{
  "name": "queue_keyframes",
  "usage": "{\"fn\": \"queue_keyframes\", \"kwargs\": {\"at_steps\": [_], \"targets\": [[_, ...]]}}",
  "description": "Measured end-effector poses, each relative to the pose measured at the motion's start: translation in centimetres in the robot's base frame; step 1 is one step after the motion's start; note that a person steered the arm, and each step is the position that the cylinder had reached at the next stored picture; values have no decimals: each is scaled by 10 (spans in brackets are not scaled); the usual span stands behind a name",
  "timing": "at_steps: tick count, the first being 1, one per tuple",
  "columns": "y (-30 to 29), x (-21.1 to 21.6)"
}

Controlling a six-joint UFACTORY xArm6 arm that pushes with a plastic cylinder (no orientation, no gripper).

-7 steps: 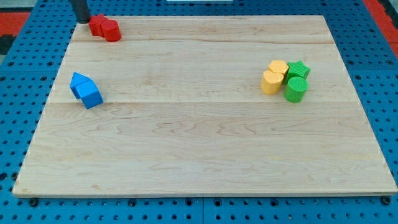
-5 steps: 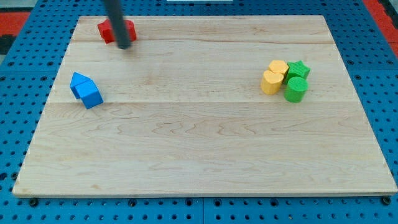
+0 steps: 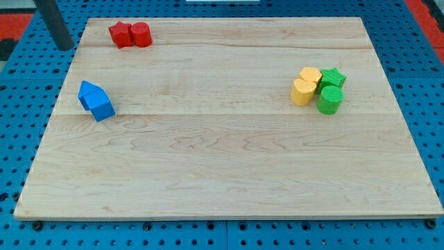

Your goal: Move the red star along with red circle towards group of blocks

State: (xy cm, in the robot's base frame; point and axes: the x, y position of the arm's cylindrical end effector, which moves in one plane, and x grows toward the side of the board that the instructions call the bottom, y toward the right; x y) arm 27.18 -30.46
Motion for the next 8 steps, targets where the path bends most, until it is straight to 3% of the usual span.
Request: {"fn": "queue_keyframes", "kwargs": {"at_steps": [1, 3, 4, 7, 8], "targets": [[0, -25], [0, -36], [24, -68], [114, -31], [181, -26]]}}
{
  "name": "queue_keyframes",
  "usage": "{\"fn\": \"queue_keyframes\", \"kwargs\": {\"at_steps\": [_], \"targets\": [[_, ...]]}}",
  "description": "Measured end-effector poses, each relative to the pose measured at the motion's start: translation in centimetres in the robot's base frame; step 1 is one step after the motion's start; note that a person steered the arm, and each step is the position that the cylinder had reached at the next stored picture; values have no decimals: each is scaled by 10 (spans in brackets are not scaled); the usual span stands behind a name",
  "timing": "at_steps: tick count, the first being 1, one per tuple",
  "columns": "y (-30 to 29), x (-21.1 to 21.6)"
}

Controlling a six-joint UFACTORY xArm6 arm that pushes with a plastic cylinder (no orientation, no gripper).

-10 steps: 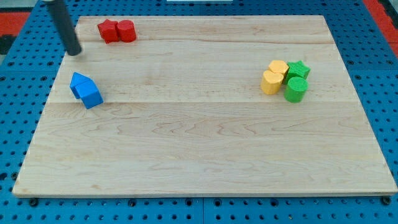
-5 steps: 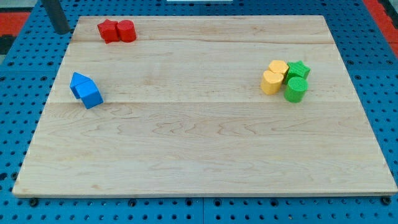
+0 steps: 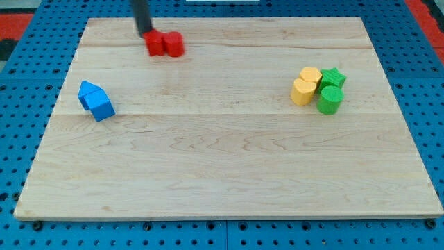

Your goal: Move the red star along with red circle towards group of blocks

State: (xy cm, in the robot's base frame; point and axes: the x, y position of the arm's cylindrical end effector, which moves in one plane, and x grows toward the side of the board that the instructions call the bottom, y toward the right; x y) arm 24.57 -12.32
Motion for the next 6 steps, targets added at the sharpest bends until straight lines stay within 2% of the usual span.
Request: {"fn": "queue_keyframes", "kwargs": {"at_steps": [1, 2, 3, 4, 5, 6], "targets": [[66, 16], [91, 47], [75, 31], [23, 23], [26, 60], [62, 80]]}}
